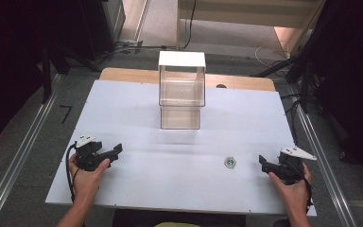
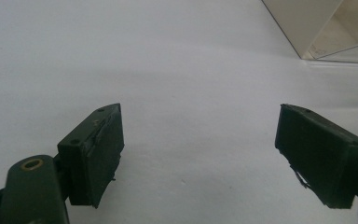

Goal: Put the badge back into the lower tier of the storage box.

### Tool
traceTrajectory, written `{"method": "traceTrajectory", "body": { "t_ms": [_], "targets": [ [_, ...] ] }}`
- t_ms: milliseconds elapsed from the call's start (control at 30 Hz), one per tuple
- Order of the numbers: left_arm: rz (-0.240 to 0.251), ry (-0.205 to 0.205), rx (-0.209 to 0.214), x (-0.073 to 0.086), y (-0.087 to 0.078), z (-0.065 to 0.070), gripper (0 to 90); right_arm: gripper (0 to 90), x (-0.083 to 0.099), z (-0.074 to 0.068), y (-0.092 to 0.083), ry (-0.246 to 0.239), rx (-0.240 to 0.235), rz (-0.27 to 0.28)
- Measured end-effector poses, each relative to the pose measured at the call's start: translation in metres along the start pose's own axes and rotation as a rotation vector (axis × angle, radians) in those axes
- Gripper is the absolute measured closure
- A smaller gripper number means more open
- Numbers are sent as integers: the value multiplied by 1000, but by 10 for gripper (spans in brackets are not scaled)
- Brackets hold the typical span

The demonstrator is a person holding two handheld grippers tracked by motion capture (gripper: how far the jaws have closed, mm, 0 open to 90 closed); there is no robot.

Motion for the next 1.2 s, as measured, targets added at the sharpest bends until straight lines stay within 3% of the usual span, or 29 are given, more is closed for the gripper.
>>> {"method": "traceTrajectory", "body": {
  "t_ms": [267,1200],
  "targets": [
    [-2,1,-1,1,1,2,158,154,2,1,-3,14,-29,5],
    [-7,5,9,2,1,4,158,167,-3,-20,4,-41,-71,-21]
  ]
}}
Point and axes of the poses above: each handheld gripper's, and its own axes: y roughly forward along the jaws, x roughly out of its underside, z roughly to its right, the point moved 7 cm from there along y, roughly forward along the jaws, and after that the axes turned 14 degrees about -z, right-handed, at the moved point
